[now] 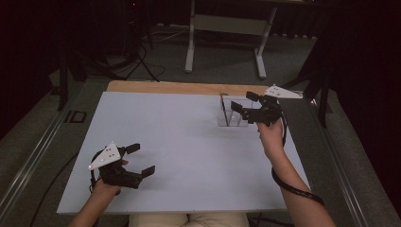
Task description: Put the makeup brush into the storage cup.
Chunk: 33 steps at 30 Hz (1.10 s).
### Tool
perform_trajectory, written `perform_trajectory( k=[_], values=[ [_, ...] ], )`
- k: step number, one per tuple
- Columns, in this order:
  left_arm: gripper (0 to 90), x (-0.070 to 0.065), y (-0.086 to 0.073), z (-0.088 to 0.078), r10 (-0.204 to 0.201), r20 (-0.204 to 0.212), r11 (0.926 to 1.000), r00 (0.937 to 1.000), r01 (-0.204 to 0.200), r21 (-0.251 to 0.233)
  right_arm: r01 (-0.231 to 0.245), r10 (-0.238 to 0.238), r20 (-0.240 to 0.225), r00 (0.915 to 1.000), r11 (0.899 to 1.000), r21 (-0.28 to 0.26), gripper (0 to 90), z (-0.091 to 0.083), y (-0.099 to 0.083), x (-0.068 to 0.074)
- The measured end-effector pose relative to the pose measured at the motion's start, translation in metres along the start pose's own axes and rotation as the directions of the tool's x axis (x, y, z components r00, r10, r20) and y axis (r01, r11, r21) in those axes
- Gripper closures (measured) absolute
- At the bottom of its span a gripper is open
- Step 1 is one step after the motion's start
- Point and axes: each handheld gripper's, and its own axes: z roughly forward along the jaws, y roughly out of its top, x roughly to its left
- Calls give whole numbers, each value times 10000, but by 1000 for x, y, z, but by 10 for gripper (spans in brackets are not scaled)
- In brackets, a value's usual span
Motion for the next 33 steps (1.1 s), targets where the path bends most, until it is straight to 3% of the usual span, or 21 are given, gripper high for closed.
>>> perform_trajectory(
  k=[13, 23, 30, 33],
  values=[
    [4, 0, 0, 1, 58, -20, 9999, 10000, -58, 103, 0, 0, -412, 9992, 10000, 11, 136, -18, -18, 14],
    [4, -1, 0, 1, 90, -43, 9999, 9999, -90, 103, 297, -293, -764, 9966, 9996, 43, 136, -27, -29, 27],
    [4, -1, 0, 1, 95, -23, 9999, 10000, -94, 103, 119, -123, -1055, 9943, 9999, -45, 136, -33, -36, 34],
    [4, -1, 0, 1, 95, -8, 9999, 10000, -95, 67, 230, -210, -1146, 9932, 9996, 157, 137, -35, -44, 39]
  ],
)
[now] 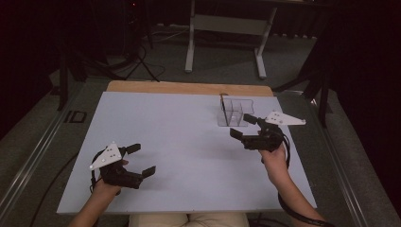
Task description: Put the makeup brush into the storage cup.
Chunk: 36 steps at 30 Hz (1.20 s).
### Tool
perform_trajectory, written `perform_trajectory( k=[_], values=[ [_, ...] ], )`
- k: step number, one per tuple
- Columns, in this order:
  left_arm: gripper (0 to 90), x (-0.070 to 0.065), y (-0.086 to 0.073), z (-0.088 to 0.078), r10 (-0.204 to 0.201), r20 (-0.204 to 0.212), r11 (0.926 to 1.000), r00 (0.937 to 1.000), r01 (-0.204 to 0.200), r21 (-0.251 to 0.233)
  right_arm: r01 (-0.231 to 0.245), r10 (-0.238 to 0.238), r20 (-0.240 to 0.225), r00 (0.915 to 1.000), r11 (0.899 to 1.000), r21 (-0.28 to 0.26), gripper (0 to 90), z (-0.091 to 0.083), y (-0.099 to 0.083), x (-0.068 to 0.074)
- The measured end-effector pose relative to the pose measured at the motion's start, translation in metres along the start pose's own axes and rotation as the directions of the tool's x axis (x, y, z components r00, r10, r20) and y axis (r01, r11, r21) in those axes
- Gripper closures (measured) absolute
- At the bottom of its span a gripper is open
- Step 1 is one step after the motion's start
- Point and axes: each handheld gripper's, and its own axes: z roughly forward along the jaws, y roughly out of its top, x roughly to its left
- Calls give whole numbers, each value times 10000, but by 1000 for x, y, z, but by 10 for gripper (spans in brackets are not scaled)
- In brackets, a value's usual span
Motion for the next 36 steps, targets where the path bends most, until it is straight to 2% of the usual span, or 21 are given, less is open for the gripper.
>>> perform_trajectory(
  k=[5, 13, 18, 22, 26, 36],
  values=[
    [4, 0, 0, 0, 15, -15, 10000, 10000, -15, 17, -128, 128, -105, 9999, 9999, -17, 137, -4, -9, 3],
    [4, 0, 0, 1, 14, 24, 10000, 10000, -14, 32, -71, 75, -177, 9998, 9998, 202, 137, -7, -24, 9],
    [4, 1, 0, 1, -32, 62, 10000, 10000, 32, 27, 249, -248, -51, 9997, 9997, 31, 137, -12, -33, 16],
    [4, 1, -1, 1, -38, 66, 10000, 10000, 38, 75, 297, -297, -122, 9995, 9995, 49, 137, -15, -37, 18],
    [4, 0, 0, 2, 84, 56, 9999, 9999, -85, 98, 369, -364, -219, 9991, 9990, 264, 137, -20, -44, 22],
    [4, -1, 0, 1, 94, 78, 9999, 9999, -94, 74, 529, -512, -319, 9982, 9971, 547, 138, -26, -56, 26]
  ],
)
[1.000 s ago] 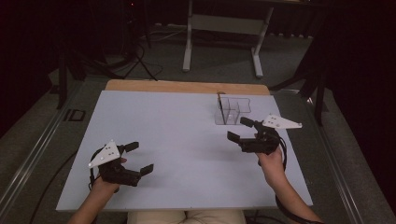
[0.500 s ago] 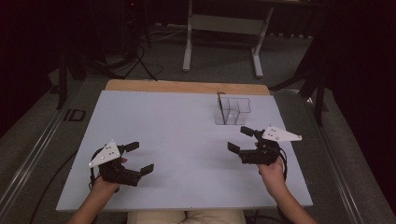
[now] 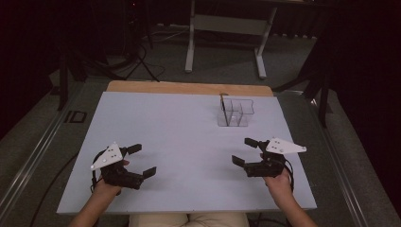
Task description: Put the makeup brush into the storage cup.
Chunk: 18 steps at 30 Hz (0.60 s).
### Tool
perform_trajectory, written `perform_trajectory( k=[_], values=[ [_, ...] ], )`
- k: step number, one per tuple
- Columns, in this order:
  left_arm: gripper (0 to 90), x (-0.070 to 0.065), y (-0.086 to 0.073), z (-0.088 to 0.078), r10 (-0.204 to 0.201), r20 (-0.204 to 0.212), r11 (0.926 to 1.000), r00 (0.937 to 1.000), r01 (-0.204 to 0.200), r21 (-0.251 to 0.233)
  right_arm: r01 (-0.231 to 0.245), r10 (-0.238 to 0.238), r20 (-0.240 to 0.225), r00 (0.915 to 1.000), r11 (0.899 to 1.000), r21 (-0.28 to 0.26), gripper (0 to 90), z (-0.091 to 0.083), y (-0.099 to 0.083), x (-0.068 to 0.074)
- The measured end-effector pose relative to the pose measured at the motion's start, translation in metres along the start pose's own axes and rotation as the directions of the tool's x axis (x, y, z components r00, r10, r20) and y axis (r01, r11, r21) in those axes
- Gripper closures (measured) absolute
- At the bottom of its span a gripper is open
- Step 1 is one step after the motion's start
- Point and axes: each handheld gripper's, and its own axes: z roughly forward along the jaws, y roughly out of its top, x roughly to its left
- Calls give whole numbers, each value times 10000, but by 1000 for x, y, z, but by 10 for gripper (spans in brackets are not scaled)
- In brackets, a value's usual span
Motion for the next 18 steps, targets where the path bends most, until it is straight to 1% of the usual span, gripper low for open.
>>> perform_trajectory(
  k=[3, 6, 9, 13, 18],
  values=[
    [4, 1, 0, 0, -10, 1, 10000, 10000, 10, -30, -20, 21, -87, 10000, 10000, 64, 138, -1, -4, 0],
    [4, 0, 0, -1, 17, 21, 10000, 10000, -17, -26, -6, 6, -69, 10000, 10000, 7, 138, -2, -7, -2],
    [4, 0, 0, -1, 8, 26, 10000, 10000, -8, -49, 138, -139, 41, 9999, 9999, 95, 138, -1, -11, -3],
    [4, 1, 0, -2, -15, 23, 10000, 10000, 16, -41, 475, -476, 28, 9989, 9987, 207, 138, 1, -17, -5],
    [4, 1, -1, -2, 10, 25, 10000, 10000, -10, 14, 444, -448, 58, 9990, 9979, 465, 138, 4, -24, -10]
  ],
)
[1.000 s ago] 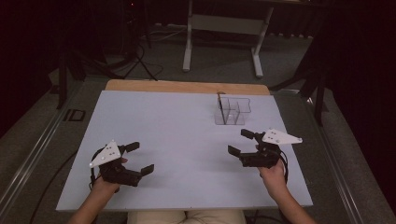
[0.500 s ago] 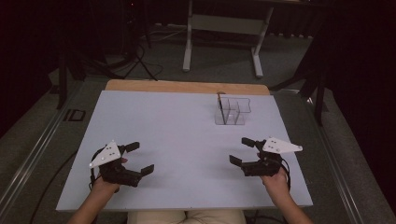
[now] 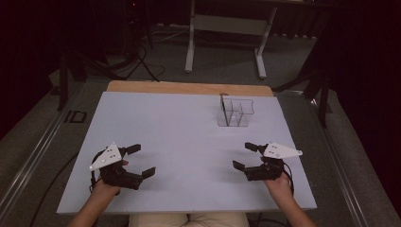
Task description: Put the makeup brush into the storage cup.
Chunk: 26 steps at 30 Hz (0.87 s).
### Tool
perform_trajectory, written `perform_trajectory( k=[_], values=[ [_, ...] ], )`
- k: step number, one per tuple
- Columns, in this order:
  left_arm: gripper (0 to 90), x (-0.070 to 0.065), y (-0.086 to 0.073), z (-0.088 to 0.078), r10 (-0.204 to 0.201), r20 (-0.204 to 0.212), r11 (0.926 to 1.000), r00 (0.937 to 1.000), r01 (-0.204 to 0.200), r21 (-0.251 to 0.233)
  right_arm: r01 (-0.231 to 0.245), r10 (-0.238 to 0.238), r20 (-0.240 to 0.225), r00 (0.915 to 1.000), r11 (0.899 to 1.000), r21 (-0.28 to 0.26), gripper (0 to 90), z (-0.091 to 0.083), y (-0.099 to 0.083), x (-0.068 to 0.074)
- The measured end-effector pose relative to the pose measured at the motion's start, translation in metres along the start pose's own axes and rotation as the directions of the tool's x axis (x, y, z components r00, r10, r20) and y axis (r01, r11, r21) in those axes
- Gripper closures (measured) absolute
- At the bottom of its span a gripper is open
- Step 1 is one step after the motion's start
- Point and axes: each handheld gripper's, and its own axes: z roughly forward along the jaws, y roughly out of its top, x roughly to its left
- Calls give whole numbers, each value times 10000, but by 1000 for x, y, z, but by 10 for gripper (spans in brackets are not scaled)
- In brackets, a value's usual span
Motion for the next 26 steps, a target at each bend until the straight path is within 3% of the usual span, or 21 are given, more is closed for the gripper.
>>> perform_trajectory(
  k=[26],
  values=[
    [4, -1, -5, 1, 54, -19, 9999, 10000, -54, 114, -343, 343, -260, 9991, 9994, 3, 140, 1, -8, -8]
  ],
)
